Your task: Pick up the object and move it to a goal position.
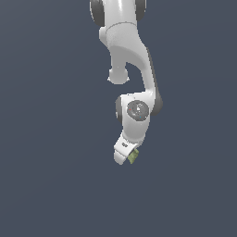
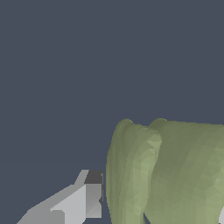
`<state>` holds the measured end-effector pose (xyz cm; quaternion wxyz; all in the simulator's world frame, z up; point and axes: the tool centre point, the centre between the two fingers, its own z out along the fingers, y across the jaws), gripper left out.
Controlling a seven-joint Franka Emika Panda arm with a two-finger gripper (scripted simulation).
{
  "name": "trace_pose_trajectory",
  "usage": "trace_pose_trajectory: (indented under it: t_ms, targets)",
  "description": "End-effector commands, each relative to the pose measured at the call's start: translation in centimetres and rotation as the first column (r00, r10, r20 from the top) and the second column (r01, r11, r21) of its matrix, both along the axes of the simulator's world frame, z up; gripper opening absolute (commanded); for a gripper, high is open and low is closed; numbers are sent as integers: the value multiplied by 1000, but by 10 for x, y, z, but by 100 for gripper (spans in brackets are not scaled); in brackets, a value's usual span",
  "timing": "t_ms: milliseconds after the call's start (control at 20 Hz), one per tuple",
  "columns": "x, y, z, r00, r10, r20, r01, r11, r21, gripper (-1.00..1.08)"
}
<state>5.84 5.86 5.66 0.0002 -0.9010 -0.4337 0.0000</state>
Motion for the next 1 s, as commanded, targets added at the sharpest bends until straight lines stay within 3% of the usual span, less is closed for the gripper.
trace_pose_trajectory:
  t_ms: [0,550,950]
  targets:
    - [0,-1,0,1000,-1,0,1,1000,0,-100]
    - [0,1,9,1000,-1,0,1,1000,0,-100]
    - [1,12,59,1000,0,0,0,1000,0,-100]
